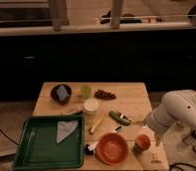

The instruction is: Place apple in metal cup

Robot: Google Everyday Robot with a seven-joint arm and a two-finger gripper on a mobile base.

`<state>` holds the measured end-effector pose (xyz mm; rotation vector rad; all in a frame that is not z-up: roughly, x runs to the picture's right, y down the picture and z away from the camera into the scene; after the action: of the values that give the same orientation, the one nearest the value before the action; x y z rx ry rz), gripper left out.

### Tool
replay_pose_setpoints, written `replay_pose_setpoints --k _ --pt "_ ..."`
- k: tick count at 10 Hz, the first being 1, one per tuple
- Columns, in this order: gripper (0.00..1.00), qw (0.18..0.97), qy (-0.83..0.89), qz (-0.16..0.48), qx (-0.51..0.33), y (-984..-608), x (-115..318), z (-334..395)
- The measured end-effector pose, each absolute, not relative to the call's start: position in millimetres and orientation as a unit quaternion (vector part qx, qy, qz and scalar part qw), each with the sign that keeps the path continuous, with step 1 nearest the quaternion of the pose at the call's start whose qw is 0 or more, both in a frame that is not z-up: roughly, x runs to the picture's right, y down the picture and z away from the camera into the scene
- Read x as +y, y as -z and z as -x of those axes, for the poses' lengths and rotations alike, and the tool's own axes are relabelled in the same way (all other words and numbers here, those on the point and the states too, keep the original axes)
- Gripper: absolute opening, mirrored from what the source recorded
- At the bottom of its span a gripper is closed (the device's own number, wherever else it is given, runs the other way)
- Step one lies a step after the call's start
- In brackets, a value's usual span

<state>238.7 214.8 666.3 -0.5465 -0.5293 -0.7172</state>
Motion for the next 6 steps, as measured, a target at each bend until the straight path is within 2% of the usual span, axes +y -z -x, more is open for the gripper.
replay_pose_setpoints --k 6 --pt "0.8 0.866 0.347 0.251 -0.256 -660.7 210.1 -238.4"
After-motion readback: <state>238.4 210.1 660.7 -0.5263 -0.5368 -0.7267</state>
